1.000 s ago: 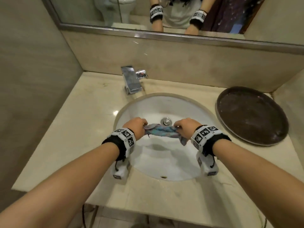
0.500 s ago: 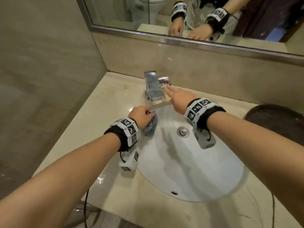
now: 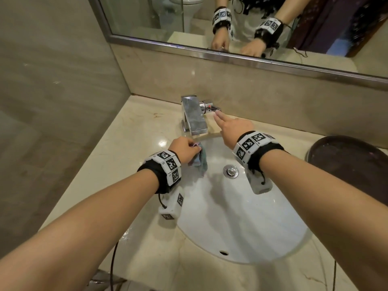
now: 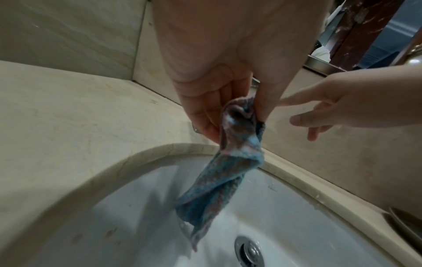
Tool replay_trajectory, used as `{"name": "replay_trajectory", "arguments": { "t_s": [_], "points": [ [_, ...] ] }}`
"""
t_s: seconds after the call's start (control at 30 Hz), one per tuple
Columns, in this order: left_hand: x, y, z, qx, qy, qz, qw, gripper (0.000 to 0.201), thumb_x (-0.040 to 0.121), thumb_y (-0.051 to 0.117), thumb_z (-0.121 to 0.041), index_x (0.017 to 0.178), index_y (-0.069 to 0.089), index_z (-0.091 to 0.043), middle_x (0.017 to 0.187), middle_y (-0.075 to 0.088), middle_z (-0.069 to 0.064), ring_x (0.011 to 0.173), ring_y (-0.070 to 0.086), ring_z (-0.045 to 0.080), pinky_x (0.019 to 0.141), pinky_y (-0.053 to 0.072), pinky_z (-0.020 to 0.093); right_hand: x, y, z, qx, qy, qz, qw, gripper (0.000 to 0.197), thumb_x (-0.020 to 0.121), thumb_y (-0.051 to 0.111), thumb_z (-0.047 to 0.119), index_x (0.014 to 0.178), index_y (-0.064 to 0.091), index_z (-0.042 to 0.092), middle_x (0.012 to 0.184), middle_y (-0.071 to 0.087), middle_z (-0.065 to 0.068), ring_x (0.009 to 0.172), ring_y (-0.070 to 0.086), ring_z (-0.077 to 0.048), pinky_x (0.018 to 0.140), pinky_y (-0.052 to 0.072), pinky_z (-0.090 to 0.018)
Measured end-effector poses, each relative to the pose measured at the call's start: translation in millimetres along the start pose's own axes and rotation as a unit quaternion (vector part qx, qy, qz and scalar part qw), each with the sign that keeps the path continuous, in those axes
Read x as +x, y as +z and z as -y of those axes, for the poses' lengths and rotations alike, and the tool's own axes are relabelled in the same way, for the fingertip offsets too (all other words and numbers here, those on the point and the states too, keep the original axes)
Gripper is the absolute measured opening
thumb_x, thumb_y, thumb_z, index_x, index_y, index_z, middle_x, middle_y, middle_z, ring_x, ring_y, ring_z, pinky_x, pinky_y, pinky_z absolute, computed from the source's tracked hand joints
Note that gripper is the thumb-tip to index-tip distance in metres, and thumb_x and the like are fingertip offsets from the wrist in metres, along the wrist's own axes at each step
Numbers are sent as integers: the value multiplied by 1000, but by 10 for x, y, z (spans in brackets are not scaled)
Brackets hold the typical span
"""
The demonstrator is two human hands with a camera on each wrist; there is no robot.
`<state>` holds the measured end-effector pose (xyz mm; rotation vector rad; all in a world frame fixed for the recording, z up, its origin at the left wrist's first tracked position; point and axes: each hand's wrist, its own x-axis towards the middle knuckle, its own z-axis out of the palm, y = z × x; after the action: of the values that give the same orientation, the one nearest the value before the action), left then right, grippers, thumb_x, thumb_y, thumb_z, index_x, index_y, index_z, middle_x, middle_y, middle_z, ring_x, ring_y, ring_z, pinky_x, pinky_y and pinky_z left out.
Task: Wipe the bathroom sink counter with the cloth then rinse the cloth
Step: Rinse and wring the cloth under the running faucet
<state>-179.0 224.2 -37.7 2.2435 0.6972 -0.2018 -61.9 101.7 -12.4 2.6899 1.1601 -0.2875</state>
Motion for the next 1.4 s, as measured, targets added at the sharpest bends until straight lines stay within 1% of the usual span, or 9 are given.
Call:
{"name": "replay_trajectory", "arguments": {
  "t_s": [0.13,0.33,0.43,0.57,0.73,0.97,1.07,1.17,1.4],
  "points": [
    [35,-18,33,-12,-18,-4,1000,30,89,57,-28,99,68,-2,100,69,18,97,62,31,80,48,33,34,-38,12,49,22,36,998,73,92,42,8,152,4,26,159,-3,18,122,54,-23,90,48,-37],
    [68,7,66,-54,-27,0,998,21,89,57,-25,82,67,-8,78,65,10,77,61,26,81,50,33,-121,133,202,171,-8,34,985,51,94,49,22,142,34,22,134,56,-7,117,57,-28,92,49,-36],
    [84,28,60,-80,-27,2,996,22,91,55,-25,88,69,-8,81,64,9,77,58,22,78,49,32,-204,314,278,224,-14,129,966,66,89,60,22,146,28,20,140,50,-9,126,50,-27,102,42,-35],
    [115,53,56,-136,-32,7,990,28,92,54,-26,93,71,-3,90,68,16,82,61,26,87,53,38,-237,412,407,338,-15,125,933,74,82,69,18,145,31,18,136,52,-13,124,51,-29,99,41,-31],
    [174,98,124,-175,-35,36,983,35,92,54,-25,59,62,-19,79,61,18,79,58,27,91,50,55,-77,555,458,356,43,97,928,41,85,62,19,125,52,12,116,64,-15,108,60,-33,90,48,-34],
    [199,67,246,-226,-63,33,972,30,91,53,-28,65,64,-20,80,62,18,83,60,32,94,48,55,14,589,342,316,61,97,942,29,88,58,18,116,60,20,108,67,-10,102,62,-31,86,51,-35],
    [167,27,207,-271,-75,30,959,29,96,48,-22,77,67,-14,85,62,17,83,59,29,92,51,51,1,588,236,304,79,86,945,24,89,53,13,109,65,20,112,67,-12,103,61,-32,87,50,-35],
    [121,2,146,-314,-91,27,945,30,99,41,-25,105,64,-7,79,61,6,70,59,18,69,49,28,-52,587,121,317,115,64,939,26,91,47,10,110,64,12,114,66,-14,107,60,-32,90,47,-34],
    [150,80,138,-365,-118,27,923,29,100,37,-28,78,55,-21,77,58,0,75,57,17,71,49,26,-96,646,-6,399,150,54,903,36,91,38,4,116,64,11,120,64,-16,114,56,-34,95,44,-31]
  ]
}}
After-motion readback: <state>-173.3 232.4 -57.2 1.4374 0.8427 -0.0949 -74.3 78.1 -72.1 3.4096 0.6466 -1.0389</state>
